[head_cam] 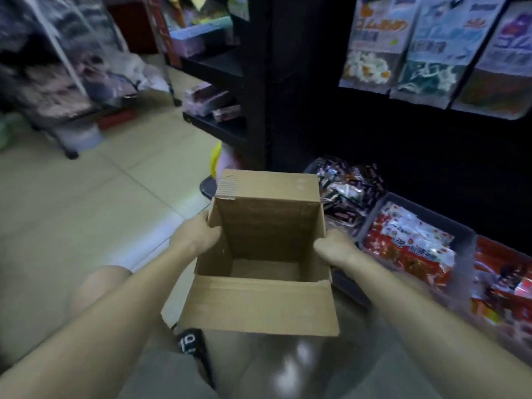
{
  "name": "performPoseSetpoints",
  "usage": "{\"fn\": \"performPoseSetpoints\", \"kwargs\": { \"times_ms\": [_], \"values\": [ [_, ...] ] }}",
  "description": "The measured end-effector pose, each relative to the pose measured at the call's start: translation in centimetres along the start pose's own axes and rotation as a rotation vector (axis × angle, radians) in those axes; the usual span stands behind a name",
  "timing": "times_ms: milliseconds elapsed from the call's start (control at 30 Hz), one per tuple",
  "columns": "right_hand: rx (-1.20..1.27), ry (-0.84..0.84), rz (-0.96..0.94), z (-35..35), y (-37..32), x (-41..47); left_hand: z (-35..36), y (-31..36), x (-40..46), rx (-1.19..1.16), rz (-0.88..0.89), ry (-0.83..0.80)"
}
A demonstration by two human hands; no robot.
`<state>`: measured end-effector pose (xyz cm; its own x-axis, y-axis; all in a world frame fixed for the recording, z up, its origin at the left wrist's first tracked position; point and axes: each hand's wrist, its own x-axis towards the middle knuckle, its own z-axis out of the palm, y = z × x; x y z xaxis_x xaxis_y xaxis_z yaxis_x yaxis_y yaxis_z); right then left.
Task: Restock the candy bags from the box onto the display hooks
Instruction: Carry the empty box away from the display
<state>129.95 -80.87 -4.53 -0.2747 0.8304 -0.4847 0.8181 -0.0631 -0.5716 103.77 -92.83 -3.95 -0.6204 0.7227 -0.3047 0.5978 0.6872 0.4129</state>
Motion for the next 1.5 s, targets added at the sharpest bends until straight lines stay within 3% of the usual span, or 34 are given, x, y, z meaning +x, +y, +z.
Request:
{"fn": "performPoseSetpoints", "kwargs": {
  "times_ms": [367, 700, 767, 833, 1100, 1500],
  "values": [
    [-0.154, -0.268, -0.074, 5.7, -12.8, 8.5, -8.3, -7.4, 8.1, -0.110, -0.287, -0.086],
    [-0.241, -0.334, -0.144, 1.1, -37.1, 2.4, -29.1, -13.5, 6.0, -0.346, -0.533, -0.022],
    [-0.271, -0.366, -0.149, 0.0, -42.5, 0.0, -36.0, -11.6, 3.4, -0.398, -0.571, -0.009],
    [-0.299, -0.372, -0.157, -0.6, -48.7, -1.7, -42.7, -11.1, 2.2, -0.412, -0.594, 0.006],
    [-0.269, -0.351, -0.137, -0.7, -66.2, -4.2, -57.6, -14.7, 4.7, -0.380, -0.580, 0.022],
    [-0.150, -0.312, -0.125, 4.3, -82.5, 5.6, -70.5, -19.0, 17.5, -0.352, -0.579, 0.010]
  ]
}}
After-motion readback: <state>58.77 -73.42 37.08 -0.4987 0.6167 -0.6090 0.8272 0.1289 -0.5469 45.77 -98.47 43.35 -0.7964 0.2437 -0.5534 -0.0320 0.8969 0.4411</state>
